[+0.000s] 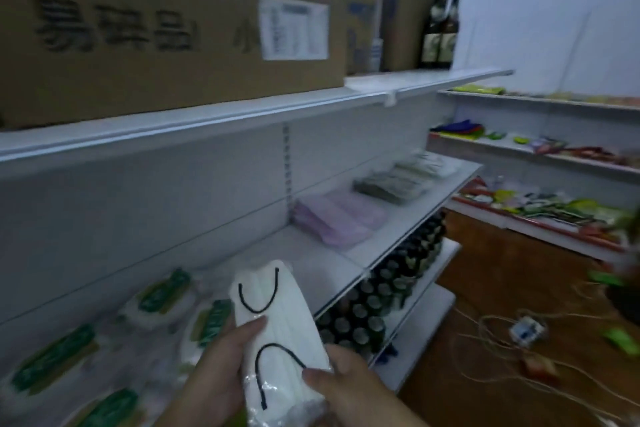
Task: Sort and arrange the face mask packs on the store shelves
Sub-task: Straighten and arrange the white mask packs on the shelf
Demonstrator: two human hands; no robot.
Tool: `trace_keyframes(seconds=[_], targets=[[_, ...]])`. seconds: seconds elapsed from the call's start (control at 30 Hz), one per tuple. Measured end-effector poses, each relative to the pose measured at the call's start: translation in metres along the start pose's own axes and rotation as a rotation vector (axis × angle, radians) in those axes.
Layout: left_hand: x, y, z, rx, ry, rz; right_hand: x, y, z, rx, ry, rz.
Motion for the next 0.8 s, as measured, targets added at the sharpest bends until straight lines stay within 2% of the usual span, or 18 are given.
trace_keyframes(seconds=[0.17,0.3,0.43,0.57,0.8], targets=[[0.064,0.112,-0.057,0.076,0.04,-0.084,-0.033,-0.126,0.025,-0.127,0.034,-0.031],[0.117,0.19,-0.095,0.184,-0.039,-0.163,-0.056,-0.207,0.039,-0.26,0.061,-0.155],[0.152,0.24,-0.138,0.204,-0.112,-0.229,-0.075,-0.271,0.042,-0.355,0.083,-0.247],[0.175,0.287,-0.182,0.248,-0.189,-0.257,-0.079,-0.331,0.027,-0.462,0.066,-0.235],[0.193,0.359,-0.302,0.334,-0.294,-0.208,-0.058,-0.44,-0.045,-0.543,0.072,-0.221]])
Point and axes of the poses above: each hand's wrist, its own z-axis away from the middle knuckle, its own y-axis out of the palm, x = y × z, the point moved 8 cm from there along -z, towards the middle knuckle, and after that the axes turned 7 degrees about z, right-handed, at the moved point
